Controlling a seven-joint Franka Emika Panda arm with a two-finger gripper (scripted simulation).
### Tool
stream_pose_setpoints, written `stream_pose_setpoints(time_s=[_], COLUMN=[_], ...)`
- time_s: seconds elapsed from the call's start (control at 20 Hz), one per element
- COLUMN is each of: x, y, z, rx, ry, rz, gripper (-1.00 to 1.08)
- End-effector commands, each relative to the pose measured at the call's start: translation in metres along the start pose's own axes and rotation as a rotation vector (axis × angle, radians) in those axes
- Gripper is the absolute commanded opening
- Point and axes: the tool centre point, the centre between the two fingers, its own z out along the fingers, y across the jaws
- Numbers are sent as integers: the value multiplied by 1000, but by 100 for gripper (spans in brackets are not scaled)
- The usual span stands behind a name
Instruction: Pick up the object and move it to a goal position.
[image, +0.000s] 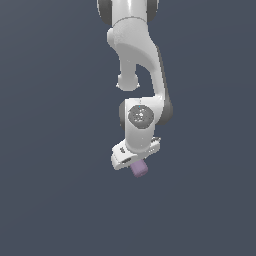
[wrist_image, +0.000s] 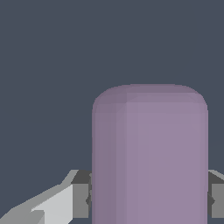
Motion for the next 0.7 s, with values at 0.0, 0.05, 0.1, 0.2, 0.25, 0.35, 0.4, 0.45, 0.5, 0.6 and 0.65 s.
stream_pose_setpoints(time_s=[0.0,0.05,0.1,0.2,0.25,0.35,0.4,0.45,0.5,0.6,0.65], x=[-13,-18,-23,-33,-37,-45,-49,-52,-55,-60,-62], y=[21,29,37,52,60,74,81,87,92,100,103], z=[-16,-23,-29,-41,-47,-58,-63,-67,-71,-78,-80], rx=[-1,-1,-1,-1,-1,-1,-1,0,0,0,0], ry=[1,1,1,1,1,1,1,2,2,2,2], rz=[2,2,2,2,2,2,2,2,2,2,2], gripper=[-100,-100,-100,-100,-100,-100,-100,-100,-100,-100,-100])
